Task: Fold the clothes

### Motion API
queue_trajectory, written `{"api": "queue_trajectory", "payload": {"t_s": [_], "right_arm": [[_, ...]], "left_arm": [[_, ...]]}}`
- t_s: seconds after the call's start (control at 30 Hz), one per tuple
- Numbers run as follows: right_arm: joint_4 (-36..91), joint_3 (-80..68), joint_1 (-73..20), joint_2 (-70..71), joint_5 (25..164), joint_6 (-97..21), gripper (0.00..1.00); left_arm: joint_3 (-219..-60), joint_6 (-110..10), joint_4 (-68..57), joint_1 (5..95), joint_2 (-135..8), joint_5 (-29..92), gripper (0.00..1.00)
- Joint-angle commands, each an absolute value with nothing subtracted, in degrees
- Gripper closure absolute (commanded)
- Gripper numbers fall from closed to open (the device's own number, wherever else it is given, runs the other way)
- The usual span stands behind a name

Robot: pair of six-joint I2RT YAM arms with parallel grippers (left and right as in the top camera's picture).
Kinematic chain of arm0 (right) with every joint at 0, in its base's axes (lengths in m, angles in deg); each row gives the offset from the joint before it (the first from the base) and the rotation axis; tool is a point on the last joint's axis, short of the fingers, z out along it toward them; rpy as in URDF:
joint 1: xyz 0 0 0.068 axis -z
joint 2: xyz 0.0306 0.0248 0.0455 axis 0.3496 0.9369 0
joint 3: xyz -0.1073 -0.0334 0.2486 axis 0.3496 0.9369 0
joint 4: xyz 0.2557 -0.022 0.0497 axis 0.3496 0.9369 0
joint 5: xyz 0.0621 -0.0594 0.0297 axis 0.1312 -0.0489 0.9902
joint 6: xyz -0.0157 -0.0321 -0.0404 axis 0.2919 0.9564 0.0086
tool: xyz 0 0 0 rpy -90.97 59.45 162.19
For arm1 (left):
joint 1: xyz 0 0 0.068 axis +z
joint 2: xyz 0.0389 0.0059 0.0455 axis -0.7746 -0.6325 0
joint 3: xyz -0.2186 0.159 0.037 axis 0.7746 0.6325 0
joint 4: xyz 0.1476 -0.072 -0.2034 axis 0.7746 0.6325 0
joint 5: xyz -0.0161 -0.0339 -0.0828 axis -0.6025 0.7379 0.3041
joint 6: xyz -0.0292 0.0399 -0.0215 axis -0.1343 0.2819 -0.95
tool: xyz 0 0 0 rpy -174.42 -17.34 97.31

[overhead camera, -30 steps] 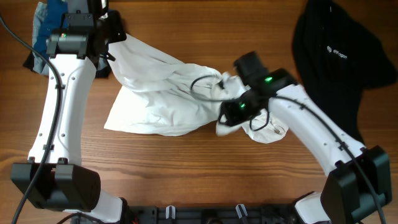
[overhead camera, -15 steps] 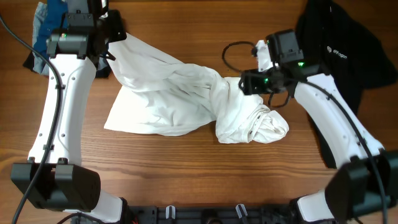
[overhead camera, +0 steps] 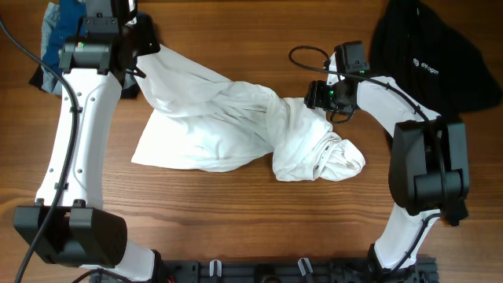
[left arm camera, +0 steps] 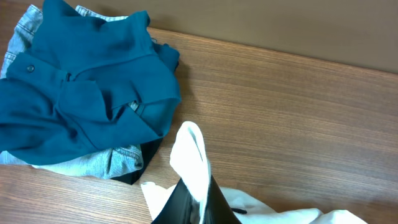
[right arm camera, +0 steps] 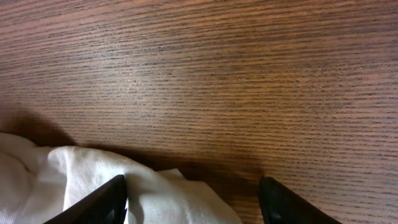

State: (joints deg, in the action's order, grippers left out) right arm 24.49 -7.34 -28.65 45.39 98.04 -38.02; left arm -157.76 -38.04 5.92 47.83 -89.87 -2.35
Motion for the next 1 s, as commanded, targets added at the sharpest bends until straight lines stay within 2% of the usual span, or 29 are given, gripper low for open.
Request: {"api": "queue_trajectory", "payload": {"t_s": [0.0,0.03,0.07,0.1,0.13,0.17,0.4,0.73,0.97], "right_arm": [[24.14,-7.72,-28.58,46.46,99.07,-39.27,0.39],[23.90,-7.72,-28.58,46.46,99.44,-39.27,0.46],[23.46,-7.72,-28.56,46.46,99.40,-40.12,0.62],[22.37,-7.72,-28.56,46.44,99.36,-40.69,0.83],[20.95,-7.72,-28.56,46.25,99.20,-40.71,0.94],[19.96,-7.72,-28.56,45.96,98.72,-40.95,0.96],[15.22,-8.00,-26.31,41.18,94.92,-40.10,0.96],[14.35,-10.14,-16.13,18.73,95.66,-34.02,0.96],[15.44,-10.14,-12.98,7.21,98.74,-32.93,0.96]], "left_arm": [[-157.82,-37.71,5.73,48.11,-89.97,-2.72,0.96],[-157.82,-37.71,5.73,48.11,-89.97,-2.72,0.96],[-157.82,-37.71,5.73,48.11,-89.97,-2.72,0.96],[-157.82,-37.71,5.75,48.11,-89.97,-2.72,0.96],[-157.82,-37.71,5.75,48.11,-89.97,-2.72,0.96],[-157.82,-37.71,5.77,48.11,-89.97,-2.72,0.96],[-157.82,-37.74,5.81,48.11,-89.97,-2.72,0.96],[-157.84,-37.65,0.70,49.69,-87.31,-2.90,0.96],[-157.84,-34.65,-1.88,49.77,-80.42,-2.94,0.96]]}}
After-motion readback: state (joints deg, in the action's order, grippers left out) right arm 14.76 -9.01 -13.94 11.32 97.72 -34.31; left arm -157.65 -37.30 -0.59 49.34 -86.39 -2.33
